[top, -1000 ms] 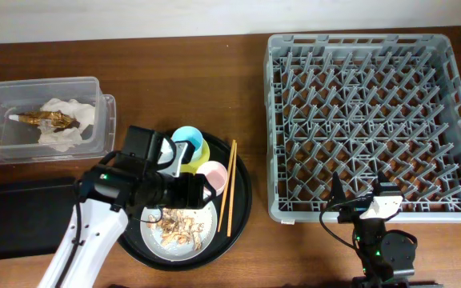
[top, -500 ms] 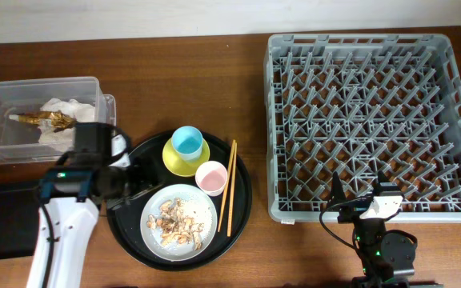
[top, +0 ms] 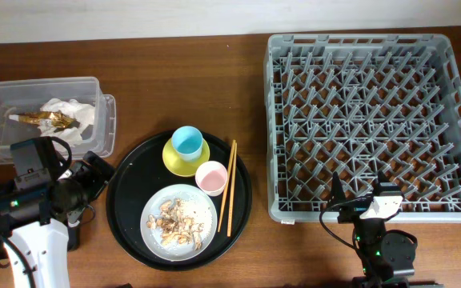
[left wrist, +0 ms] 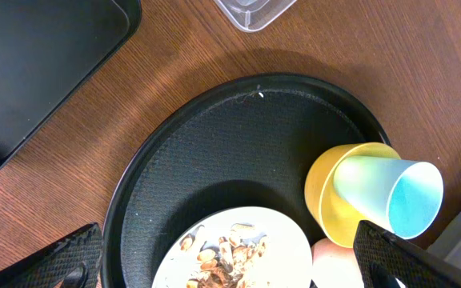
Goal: Sort waste into correct bins and load items into the dishwasher rack
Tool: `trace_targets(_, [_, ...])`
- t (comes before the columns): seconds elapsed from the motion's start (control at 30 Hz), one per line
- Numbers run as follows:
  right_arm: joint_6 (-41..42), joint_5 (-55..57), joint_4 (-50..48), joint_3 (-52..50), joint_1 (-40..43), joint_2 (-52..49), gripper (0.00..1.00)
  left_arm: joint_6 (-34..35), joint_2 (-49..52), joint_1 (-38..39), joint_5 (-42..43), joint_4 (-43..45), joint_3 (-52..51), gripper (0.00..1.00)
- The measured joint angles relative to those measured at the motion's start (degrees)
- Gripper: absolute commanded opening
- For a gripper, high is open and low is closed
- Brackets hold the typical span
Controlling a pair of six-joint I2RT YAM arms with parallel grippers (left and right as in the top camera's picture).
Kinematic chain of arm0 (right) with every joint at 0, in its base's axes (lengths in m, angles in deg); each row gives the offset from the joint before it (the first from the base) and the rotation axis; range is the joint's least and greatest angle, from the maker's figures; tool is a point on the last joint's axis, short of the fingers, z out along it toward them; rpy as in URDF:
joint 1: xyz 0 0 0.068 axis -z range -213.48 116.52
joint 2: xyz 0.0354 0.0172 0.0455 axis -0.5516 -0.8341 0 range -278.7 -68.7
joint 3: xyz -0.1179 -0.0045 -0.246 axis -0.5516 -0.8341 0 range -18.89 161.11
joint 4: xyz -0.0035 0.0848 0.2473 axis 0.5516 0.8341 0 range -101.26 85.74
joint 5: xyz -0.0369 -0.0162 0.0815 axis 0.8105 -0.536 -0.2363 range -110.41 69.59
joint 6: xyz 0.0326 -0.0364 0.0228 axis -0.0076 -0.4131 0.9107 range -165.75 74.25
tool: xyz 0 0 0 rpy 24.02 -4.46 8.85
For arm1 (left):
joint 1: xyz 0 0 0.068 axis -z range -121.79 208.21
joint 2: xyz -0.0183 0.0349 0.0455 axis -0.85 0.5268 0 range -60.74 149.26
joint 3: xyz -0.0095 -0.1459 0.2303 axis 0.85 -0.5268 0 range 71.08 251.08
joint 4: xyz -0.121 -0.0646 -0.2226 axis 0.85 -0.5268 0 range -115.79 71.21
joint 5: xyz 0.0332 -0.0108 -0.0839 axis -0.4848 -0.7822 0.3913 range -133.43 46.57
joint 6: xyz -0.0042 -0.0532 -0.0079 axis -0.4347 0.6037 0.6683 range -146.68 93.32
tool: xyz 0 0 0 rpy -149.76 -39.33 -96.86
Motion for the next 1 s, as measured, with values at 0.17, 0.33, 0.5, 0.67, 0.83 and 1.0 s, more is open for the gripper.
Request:
trace_targets(0.17, [0.0, 0.0, 0.0, 0.0, 0.0, 0.0, 0.98, 0.2, 0.0, 0.0, 0.0, 0.0, 0.0, 0.99])
trace_targets(0.33, [0.0, 0.0, 0.0, 0.0, 0.0, 0.0, 0.98, 0.2, 0.0, 0.0, 0.0, 0.0, 0.0, 0.99])
trace_targets(0.5, [30.3, -27.0, -14.3, -0.1, 0.0, -0.1, 0.98, 0.2, 0.0, 0.0, 0.0, -0.2, 0.0, 0.99])
trace_targets(0.67, [55.9, -22.8, -26.8, 5.1, 0.0, -1.0, 0.98, 0.4, 0.0, 0.0, 0.0, -0.1, 0.0, 0.99])
trace_targets(0.83, [37.0, -31.9, 10.4, 47.4, 0.0, -33.0, 0.98, 0.4, -0.2, 0.0, -0.4, -0.2, 0.1, 0.99])
trace_targets(1.0, [15.2, -23.0, 49.0, 85.1, -25.9, -72.9, 0.98, 0.4, -0.2, 0.0, -0.4, -0.3, 0.1, 0.99])
